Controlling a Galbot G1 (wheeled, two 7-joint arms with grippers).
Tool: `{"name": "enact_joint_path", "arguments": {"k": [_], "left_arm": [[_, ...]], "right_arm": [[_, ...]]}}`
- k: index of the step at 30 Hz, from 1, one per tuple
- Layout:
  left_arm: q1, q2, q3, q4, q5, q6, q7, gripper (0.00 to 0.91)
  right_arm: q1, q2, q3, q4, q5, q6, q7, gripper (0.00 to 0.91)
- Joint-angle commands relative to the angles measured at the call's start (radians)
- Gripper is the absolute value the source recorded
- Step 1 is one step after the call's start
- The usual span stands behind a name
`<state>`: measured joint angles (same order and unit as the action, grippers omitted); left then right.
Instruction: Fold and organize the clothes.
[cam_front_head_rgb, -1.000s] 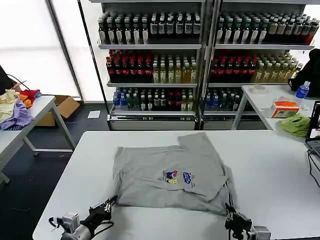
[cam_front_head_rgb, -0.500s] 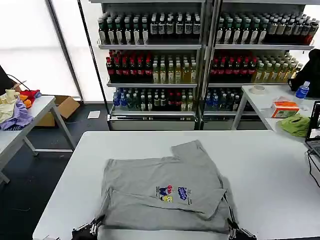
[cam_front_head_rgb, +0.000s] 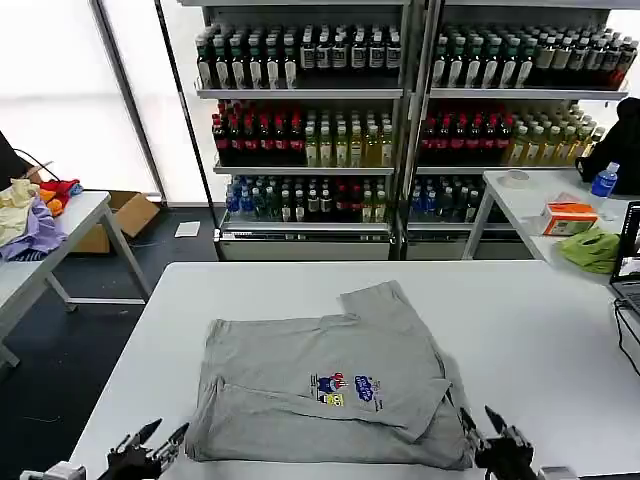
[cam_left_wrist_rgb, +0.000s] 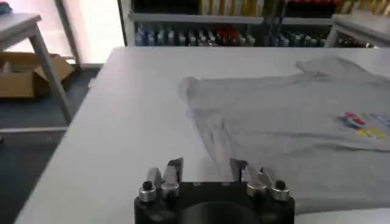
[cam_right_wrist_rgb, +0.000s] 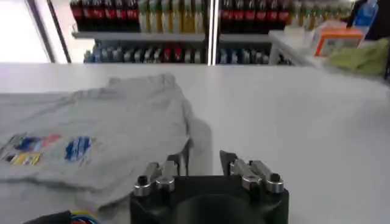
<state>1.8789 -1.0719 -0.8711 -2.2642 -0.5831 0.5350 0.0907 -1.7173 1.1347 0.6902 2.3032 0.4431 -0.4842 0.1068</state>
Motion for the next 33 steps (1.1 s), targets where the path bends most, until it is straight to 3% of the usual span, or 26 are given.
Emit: {"name": "enact_joint_path", "arguments": {"k": [1,5,9,17,21,33], "left_arm": [[-0.387,0.200,0.090,0.232,-0.026,0.001,0.104,0.907],[-0.565,0.230,0.211,0.343,-0.030,-0.002,0.158,0.907],[-0.703,0.245,0.321,0.421,-0.026,-0.005,0.172,0.907],[-0.915,0.206,0.497,0.633,0.007,-0.017,0.179,0.907],[-0.976,0.180,0.550,0.705,0.020,-0.030,0.176,0.907],[-1.021,0.144,0.603,0.800,0.057,-0.045,0.173,0.907]], "right_arm": [[0.501,-0.072,-0.058,-0.220,-0.001,-0.095,-0.142,0.907],[0.645,-0.086,-0.119,-0.399,0.015,-0.094,-0.215,0.907],[0.798,-0.079,-0.196,-0.542,0.008,-0.094,-0.255,0.907],[0.975,-0.018,-0.305,-0.797,-0.012,-0.095,-0.259,0.907],[1.005,0.015,-0.352,-0.886,-0.027,-0.096,-0.230,0.907],[1.080,0.108,-0.423,-1.031,-0.030,-0.095,-0.227,0.907]]}}
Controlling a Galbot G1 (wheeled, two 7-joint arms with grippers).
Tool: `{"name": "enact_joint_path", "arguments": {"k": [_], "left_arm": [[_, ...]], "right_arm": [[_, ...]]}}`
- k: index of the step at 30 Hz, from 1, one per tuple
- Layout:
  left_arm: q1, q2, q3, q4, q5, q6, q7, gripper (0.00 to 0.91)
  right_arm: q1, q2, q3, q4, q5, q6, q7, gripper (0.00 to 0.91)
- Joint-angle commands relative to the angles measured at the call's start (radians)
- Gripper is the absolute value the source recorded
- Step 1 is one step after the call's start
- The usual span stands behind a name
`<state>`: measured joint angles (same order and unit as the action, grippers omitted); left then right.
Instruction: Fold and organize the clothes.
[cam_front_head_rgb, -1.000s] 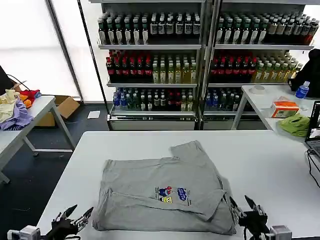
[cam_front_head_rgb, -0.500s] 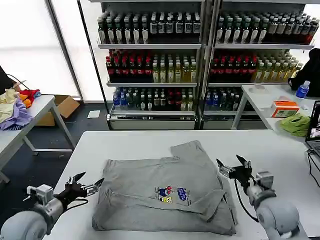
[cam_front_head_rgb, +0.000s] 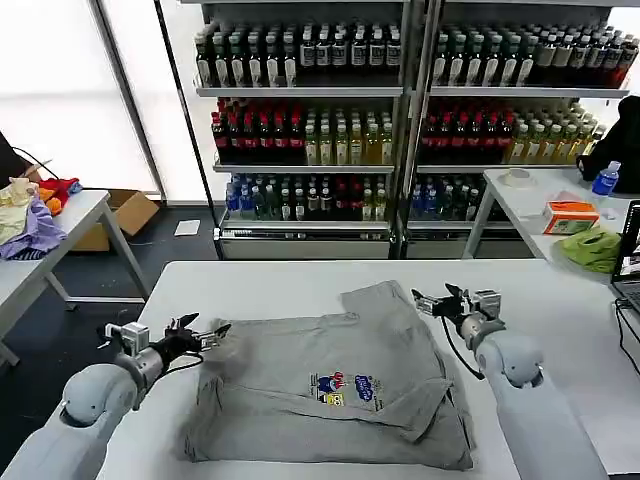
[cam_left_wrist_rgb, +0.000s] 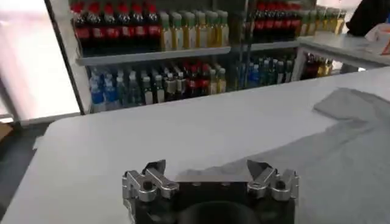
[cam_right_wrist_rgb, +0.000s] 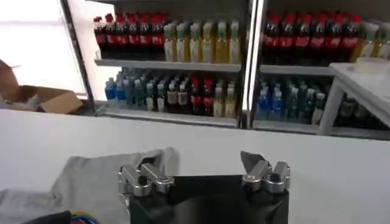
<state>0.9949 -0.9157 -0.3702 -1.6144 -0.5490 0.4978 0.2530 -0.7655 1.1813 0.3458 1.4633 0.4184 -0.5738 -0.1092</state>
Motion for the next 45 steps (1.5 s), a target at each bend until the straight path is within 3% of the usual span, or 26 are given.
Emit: {"name": "enact_joint_path", "arguments": {"k": [1,6,7,8,12,13,15,16,18,21,27,33,45], "left_arm": [[-0.134,-0.013,0.103,0.150,0.024,-0.007,0.010,0.907],[-0.109,-0.007,0.097,0.136,0.023,-0.005,0.013,0.907],[-0.102,-0.007,0.095,0.133,0.023,-0.004,0.014,0.907],[-0.097,-0.007,0.093,0.129,0.023,-0.004,0.015,0.826],[-0.058,-0.011,0.078,0.117,0.025,-0.007,0.020,0.695],[-0.049,-0.013,0.074,0.117,0.029,-0.009,0.023,0.665],[-0.037,-0.017,0.070,0.114,0.030,-0.009,0.025,0.464],[-0.032,-0.017,0.068,0.114,0.030,-0.009,0.027,0.464],[-0.023,-0.017,0.063,0.111,0.030,-0.010,0.030,0.222],[-0.010,-0.015,0.056,0.105,0.030,-0.010,0.039,0.071],[-0.015,-0.018,0.052,0.112,0.025,-0.014,0.040,0.010],[-0.043,-0.019,0.067,0.115,0.011,-0.021,0.038,0.010],[-0.034,0.009,0.023,-0.026,-0.063,-0.011,0.016,0.010]], "right_arm": [[0.138,0.068,-0.088,-0.211,-0.012,-0.005,-0.013,0.907],[0.164,0.093,-0.106,-0.250,-0.023,-0.005,-0.014,0.897],[0.165,0.096,-0.106,-0.252,-0.023,-0.004,-0.013,0.524],[0.168,0.101,-0.106,-0.258,-0.023,-0.004,-0.012,0.242],[0.164,0.102,-0.116,-0.271,-0.023,-0.005,-0.014,0.000],[0.161,0.101,-0.118,-0.274,-0.024,-0.004,-0.014,0.000],[0.157,0.101,-0.120,-0.274,-0.021,-0.005,-0.012,0.000],[0.152,0.101,-0.122,-0.269,-0.018,-0.005,-0.013,0.000],[0.148,0.101,-0.124,-0.263,-0.014,-0.005,-0.011,0.000],[0.144,0.104,-0.124,-0.252,0.007,-0.005,-0.001,0.000],[0.136,0.111,-0.125,-0.226,0.029,-0.004,0.007,0.000],[0.127,0.107,-0.124,-0.178,0.087,-0.005,0.027,0.000],[0.064,0.066,-0.058,0.020,0.242,-0.006,0.110,0.000]]}}
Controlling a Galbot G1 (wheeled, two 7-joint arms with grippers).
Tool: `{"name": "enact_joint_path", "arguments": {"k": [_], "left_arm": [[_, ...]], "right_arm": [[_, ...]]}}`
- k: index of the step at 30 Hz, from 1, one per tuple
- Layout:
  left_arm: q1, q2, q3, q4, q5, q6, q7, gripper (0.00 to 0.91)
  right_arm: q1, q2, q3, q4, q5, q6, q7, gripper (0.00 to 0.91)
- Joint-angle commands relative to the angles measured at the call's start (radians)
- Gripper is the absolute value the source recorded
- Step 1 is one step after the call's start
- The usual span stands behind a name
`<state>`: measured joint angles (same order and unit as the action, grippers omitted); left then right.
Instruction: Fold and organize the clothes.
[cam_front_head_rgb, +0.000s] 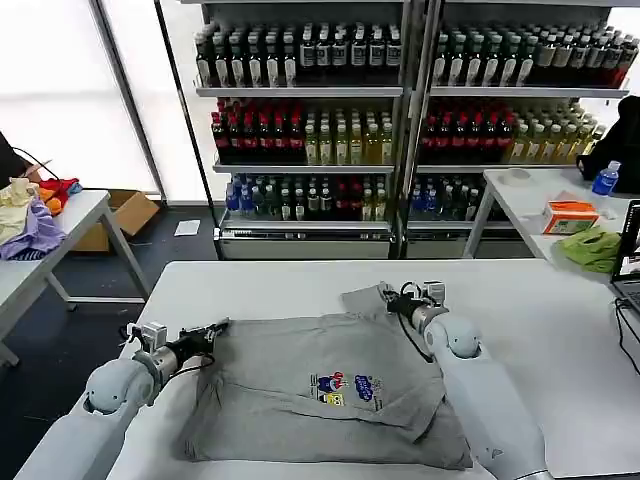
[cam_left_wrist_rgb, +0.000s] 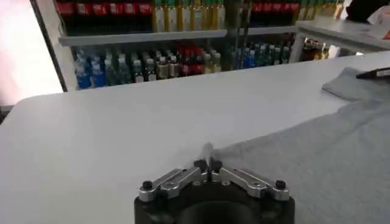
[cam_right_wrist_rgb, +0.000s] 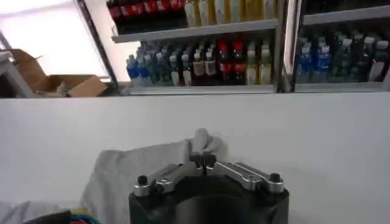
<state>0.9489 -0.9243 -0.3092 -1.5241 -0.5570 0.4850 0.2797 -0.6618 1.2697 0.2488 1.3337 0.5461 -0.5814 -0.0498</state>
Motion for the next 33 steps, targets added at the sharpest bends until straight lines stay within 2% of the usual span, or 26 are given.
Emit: {"name": "enact_joint_path", "arguments": {"k": [1,7,12,19,25,33], "left_arm": [[0.024,0.023,-0.047,-0.138,-0.062,0.004,-0.015,0.010],[0.122,0.059,-0.113,-0.261,-0.098,0.012,-0.039,0.010],[0.206,0.078,-0.167,-0.341,-0.100,0.008,-0.052,0.010],[0.313,0.080,-0.237,-0.407,-0.099,0.012,-0.073,0.010],[0.475,0.057,-0.310,-0.508,-0.089,0.036,-0.070,0.010],[0.660,0.001,-0.359,-0.536,0.058,0.026,-0.062,0.010]], "right_arm": [[-0.053,-0.031,0.048,0.185,0.133,0.001,0.061,0.000],[-0.162,-0.080,0.120,0.368,0.191,0.001,0.106,0.000],[-0.311,-0.104,0.180,0.555,0.266,0.001,0.163,0.000],[-0.534,-0.111,0.259,0.757,0.267,0.001,0.196,0.000],[-0.750,-0.088,0.336,0.890,0.226,0.001,0.205,0.000],[-0.978,-0.037,0.365,0.935,0.060,0.002,0.169,0.000]]}}
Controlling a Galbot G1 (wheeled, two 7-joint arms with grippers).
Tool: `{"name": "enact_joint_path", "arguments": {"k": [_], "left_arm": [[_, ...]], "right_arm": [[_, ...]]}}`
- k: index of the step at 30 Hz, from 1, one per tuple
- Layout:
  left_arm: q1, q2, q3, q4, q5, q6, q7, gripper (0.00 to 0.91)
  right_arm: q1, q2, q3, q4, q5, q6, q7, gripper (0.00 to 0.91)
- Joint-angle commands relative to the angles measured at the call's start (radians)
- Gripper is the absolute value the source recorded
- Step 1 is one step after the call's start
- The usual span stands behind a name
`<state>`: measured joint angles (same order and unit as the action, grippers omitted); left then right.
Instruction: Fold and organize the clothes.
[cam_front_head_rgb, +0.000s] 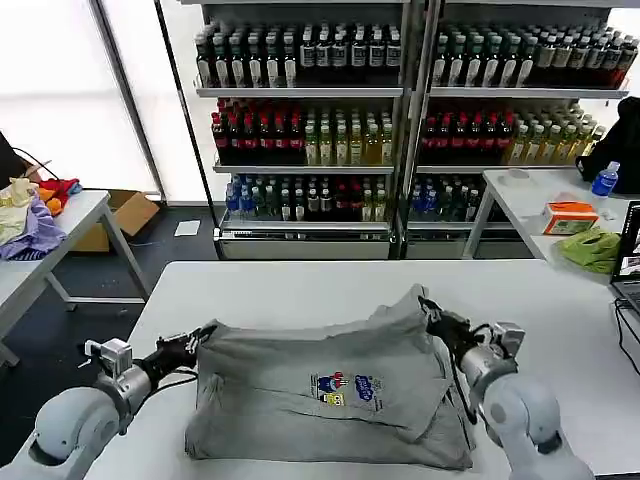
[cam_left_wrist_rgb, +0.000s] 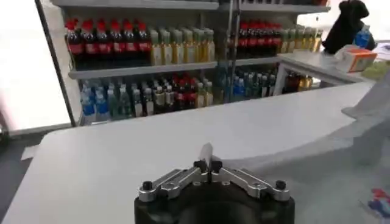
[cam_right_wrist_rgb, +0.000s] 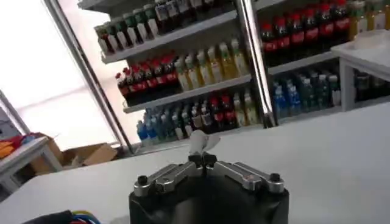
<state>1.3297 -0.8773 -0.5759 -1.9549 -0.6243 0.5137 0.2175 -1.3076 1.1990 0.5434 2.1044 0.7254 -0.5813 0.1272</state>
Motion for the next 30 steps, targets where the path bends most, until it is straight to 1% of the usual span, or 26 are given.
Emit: {"name": "enact_joint_path", "arguments": {"k": [1,5,6,7,8,9,11,13,15,16,17,18,19,20,22,24,25,27,30], "left_arm": [[0.286,-0.052,-0.094,-0.105,0.132,-0.005,0.000,0.010],[0.348,-0.082,-0.110,-0.130,0.171,-0.007,0.000,0.010],[0.363,-0.088,-0.112,-0.133,0.176,-0.007,-0.001,0.050],[0.372,-0.094,-0.115,-0.138,0.179,-0.007,-0.002,0.252],[0.379,-0.103,-0.122,-0.142,0.192,-0.004,-0.006,0.907],[0.382,-0.108,-0.127,-0.147,0.197,-0.003,-0.009,0.907],[0.383,-0.120,-0.142,-0.164,0.190,0.001,-0.026,0.907],[0.382,-0.129,-0.163,-0.180,0.171,0.009,-0.048,0.907],[0.391,-0.137,-0.189,-0.210,0.136,0.020,-0.096,0.907],[0.394,-0.140,-0.193,-0.215,0.133,0.019,-0.109,0.907],[0.404,-0.145,-0.203,-0.228,0.129,0.016,-0.123,0.907],[0.408,-0.150,-0.205,-0.236,0.122,0.014,-0.136,0.907],[0.407,-0.157,-0.202,-0.251,0.096,0.012,-0.185,0.907],[0.406,-0.163,-0.201,-0.255,0.087,0.012,-0.199,0.907],[0.407,-0.180,-0.189,-0.273,0.074,0.002,-0.230,0.907],[0.407,-0.198,-0.162,-0.280,0.078,-0.009,-0.259,0.907],[0.408,-0.221,-0.141,-0.285,0.077,-0.013,-0.290,0.907],[0.397,-0.250,-0.100,-0.285,0.076,-0.023,-0.327,0.907],[0.376,-0.299,-0.030,-0.281,0.077,-0.054,-0.404,0.907]], "right_arm": [[-0.344,0.038,0.070,0.164,-0.131,0.002,-0.015,0.000],[-0.385,0.052,0.061,0.159,-0.201,0.002,-0.034,0.000],[-0.392,0.052,0.059,0.159,-0.211,0.002,-0.036,0.000],[-0.395,0.052,0.055,0.159,-0.225,0.002,-0.034,0.212],[-0.396,0.053,0.054,0.158,-0.239,0.002,-0.036,0.776],[-0.397,0.056,0.056,0.158,-0.259,0.004,-0.044,0.907],[-0.392,0.059,0.066,0.161,-0.271,0.013,-0.053,0.907],[-0.392,0.058,0.079,0.167,-0.272,0.057,-0.064,0.907],[-0.398,0.059,0.110,0.163,-0.326,0.188,-0.105,0.907],[-0.400,0.059,0.119,0.162,-0.337,0.237,-0.120,0.907],[-0.409,0.059,0.138,0.149,-0.381,0.316,-0.152,0.907],[-0.413,0.059,0.151,0.139,-0.400,0.386,-0.173,0.907],[-0.417,0.060,0.167,0.133,-0.409,0.404,-0.201,0.907],[-0.425,0.060,0.183,0.131,-0.416,0.460,-0.213,0.907],[-0.450,0.062,0.205,0.136,-0.395,0.525,-0.249,0.907],[-0.477,0.064,0.212,0.137,-0.391,0.564,-0.275,0.907],[-0.497,0.068,0.213,0.132,-0.391,0.605,-0.295,0.907],[-0.516,0.073,0.211,0.121,-0.392,0.630,-0.310,0.907],[-0.532,0.089,0.202,0.090,-0.400,0.654,-0.313,0.907]]}}
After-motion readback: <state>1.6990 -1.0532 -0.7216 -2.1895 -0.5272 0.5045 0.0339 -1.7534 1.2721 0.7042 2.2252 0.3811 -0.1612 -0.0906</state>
